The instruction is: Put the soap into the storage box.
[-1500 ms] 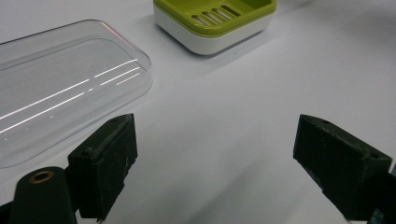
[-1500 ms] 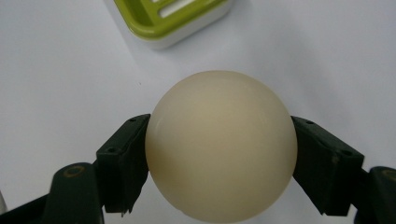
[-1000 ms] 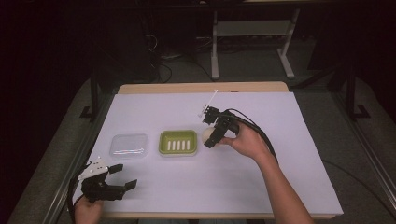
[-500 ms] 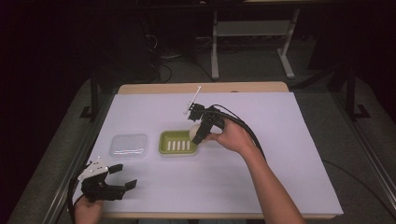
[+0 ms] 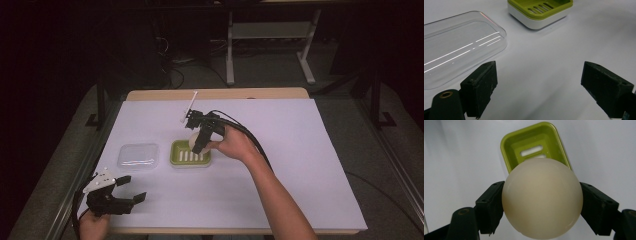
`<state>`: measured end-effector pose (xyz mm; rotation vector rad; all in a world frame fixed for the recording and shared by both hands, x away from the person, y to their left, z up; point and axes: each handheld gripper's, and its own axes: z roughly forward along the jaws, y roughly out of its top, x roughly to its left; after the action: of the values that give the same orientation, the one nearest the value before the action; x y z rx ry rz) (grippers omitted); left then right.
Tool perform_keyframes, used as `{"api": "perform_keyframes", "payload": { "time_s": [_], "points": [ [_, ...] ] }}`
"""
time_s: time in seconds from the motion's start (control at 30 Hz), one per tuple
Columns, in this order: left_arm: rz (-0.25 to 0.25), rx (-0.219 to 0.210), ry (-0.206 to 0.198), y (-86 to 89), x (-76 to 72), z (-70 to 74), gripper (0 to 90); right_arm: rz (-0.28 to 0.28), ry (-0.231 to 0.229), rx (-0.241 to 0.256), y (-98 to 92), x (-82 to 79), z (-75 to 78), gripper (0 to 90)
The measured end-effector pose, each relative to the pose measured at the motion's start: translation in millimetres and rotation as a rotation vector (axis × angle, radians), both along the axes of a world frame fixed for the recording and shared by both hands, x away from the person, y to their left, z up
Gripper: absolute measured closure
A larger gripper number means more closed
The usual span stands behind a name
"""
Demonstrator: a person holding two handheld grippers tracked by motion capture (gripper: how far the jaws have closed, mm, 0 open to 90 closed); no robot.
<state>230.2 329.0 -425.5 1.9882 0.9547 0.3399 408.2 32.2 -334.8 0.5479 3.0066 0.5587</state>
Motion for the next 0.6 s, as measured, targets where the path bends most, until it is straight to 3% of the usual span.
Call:
{"api": "perform_keyframes", "payload": {
  "time_s": [0.23,0.6],
  "points": [
    [0.0,-0.002,-0.001,-0.6,-0.6,-0.1,12.9,0.02,0.005,-0.011,17.3,3.1,-7.1,24.6],
    [-0.002,0.001,0.002,0.2,-0.2,-0.6,12.9,0.015,0.014,-0.004,27.8,10.1,-16.8,24.6]
  ]
}}
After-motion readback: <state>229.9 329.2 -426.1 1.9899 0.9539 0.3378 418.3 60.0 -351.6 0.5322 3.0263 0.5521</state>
